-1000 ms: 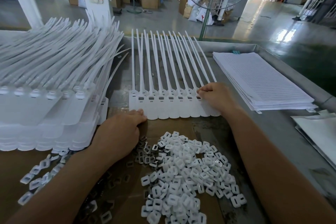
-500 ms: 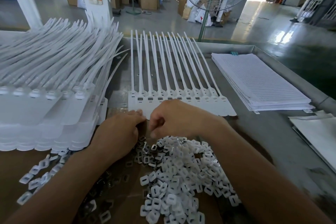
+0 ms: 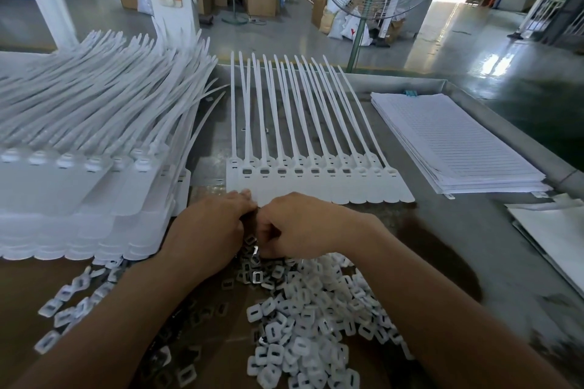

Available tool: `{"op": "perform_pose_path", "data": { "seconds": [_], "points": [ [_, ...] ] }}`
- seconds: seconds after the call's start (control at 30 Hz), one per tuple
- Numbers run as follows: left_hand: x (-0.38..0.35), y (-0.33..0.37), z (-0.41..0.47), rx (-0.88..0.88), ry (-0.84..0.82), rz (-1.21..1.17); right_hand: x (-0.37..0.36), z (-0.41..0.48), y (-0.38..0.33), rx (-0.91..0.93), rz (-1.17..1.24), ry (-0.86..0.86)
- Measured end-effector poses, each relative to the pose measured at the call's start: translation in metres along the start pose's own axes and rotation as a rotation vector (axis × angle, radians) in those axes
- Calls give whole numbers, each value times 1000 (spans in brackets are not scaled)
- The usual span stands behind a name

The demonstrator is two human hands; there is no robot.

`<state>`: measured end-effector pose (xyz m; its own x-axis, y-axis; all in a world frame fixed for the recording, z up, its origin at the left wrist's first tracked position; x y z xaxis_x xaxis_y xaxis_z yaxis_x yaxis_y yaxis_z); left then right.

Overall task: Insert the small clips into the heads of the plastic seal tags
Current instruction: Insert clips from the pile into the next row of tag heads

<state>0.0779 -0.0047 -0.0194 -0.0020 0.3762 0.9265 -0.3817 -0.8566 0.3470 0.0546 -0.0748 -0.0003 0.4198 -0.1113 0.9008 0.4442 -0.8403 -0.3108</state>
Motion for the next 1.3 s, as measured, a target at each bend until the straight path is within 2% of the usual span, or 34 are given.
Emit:
{"op": "perform_pose_path", "data": {
  "seconds": [0.3,0.7,0.97,1.13,1.3],
  "points": [
    [3,1,-3,-11,45,-3,12,-6,6,-23,210,51],
    [1,-1,-1,1,23,35,16,-7,11,-14,231,83],
    [-1,-2,0,17,18,46,6,-4,17,-44,264,-5],
    [-1,-2,0,18,32,49,13,-5,18,-32,326,59],
    [1,-2,-1,22,54,54,25,-6,27,-71,290,165]
  ]
}}
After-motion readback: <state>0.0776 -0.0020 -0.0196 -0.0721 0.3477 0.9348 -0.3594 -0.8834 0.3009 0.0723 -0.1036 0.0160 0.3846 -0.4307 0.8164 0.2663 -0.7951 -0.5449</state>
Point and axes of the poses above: each hand's wrist, its own z-axis towards the middle knuckle, its own x-axis out of the back of the hand, y = z × x, the point moved 8 cm from there along z, towards the middle knuckle, and after that the axes turned 2 degrees about y, right-handed, at the moved point
